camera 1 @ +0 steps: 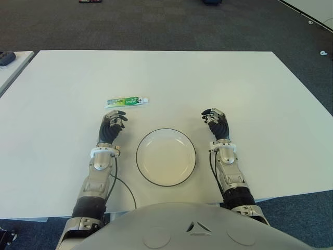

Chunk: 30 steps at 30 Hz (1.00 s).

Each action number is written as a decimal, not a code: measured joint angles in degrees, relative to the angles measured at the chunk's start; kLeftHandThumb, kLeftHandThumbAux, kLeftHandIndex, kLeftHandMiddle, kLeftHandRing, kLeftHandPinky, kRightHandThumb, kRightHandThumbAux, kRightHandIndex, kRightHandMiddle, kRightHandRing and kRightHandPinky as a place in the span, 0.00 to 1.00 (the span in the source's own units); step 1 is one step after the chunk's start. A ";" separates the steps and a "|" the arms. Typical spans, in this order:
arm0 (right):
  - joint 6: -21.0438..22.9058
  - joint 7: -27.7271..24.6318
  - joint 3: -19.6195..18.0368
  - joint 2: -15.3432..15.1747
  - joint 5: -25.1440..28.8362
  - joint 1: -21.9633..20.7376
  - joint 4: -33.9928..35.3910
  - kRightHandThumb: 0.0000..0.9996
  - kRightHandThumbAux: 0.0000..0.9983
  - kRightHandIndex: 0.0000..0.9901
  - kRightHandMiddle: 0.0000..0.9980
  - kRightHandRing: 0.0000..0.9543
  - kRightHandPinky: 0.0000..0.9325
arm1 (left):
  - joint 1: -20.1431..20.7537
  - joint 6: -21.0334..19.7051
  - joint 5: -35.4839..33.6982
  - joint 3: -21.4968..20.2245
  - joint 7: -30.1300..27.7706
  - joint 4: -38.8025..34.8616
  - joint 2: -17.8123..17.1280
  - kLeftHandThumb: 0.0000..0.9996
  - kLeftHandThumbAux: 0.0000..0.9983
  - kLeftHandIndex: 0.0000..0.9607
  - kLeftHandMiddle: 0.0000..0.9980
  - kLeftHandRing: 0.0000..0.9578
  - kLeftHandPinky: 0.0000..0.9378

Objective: Put the toothpaste on the table into the plate.

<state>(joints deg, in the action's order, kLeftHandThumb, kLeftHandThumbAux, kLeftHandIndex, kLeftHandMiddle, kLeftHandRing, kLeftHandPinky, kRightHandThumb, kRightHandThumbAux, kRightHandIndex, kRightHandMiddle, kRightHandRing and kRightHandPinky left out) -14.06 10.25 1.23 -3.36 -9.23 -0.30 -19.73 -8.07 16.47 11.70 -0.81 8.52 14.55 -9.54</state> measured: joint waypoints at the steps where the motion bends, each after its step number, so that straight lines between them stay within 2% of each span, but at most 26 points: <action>1: 0.00 0.04 0.00 0.02 0.00 0.01 0.00 0.71 0.73 0.42 0.45 0.46 0.49 | 0.01 0.41 0.44 0.11 0.00 0.02 -0.30 0.83 0.68 0.41 0.50 0.68 0.67; 5: 0.00 0.08 0.01 0.10 0.06 0.13 0.00 0.71 0.73 0.42 0.45 0.46 0.49 | 0.73 1.94 3.22 1.08 0.08 0.29 -2.14 0.83 0.68 0.41 0.50 0.67 0.65; 15: 0.00 0.03 -0.02 0.44 0.25 0.17 -0.10 0.71 0.73 0.43 0.45 0.45 0.48 | 4.37 2.07 7.12 1.75 0.80 1.17 -4.53 0.84 0.67 0.42 0.50 0.60 0.58; 22: -0.03 0.07 -0.03 0.50 0.25 0.28 -0.35 0.71 0.73 0.43 0.45 0.45 0.47 | 11.86 1.15 14.42 2.50 5.84 8.32 -8.56 0.84 0.66 0.42 0.50 0.56 0.55; 28: -0.06 0.09 0.04 0.73 0.23 0.33 -0.36 0.71 0.73 0.43 0.45 0.45 0.47 | 18.36 0.77 19.30 4.75 9.79 15.61 -12.16 0.84 0.66 0.43 0.50 0.53 0.53; 30: -0.06 0.12 0.04 0.78 0.20 0.39 -0.35 0.71 0.73 0.43 0.46 0.45 0.47 | 19.96 0.77 20.27 5.81 10.70 17.45 -12.80 0.78 0.67 0.44 0.48 0.50 0.51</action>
<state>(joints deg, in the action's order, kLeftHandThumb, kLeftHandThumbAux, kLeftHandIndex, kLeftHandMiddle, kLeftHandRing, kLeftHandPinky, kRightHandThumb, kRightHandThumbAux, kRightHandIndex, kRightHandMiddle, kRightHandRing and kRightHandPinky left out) -14.13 10.37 1.27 -2.59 -9.03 0.09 -20.09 11.89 17.24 31.97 5.01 19.21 32.00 -22.34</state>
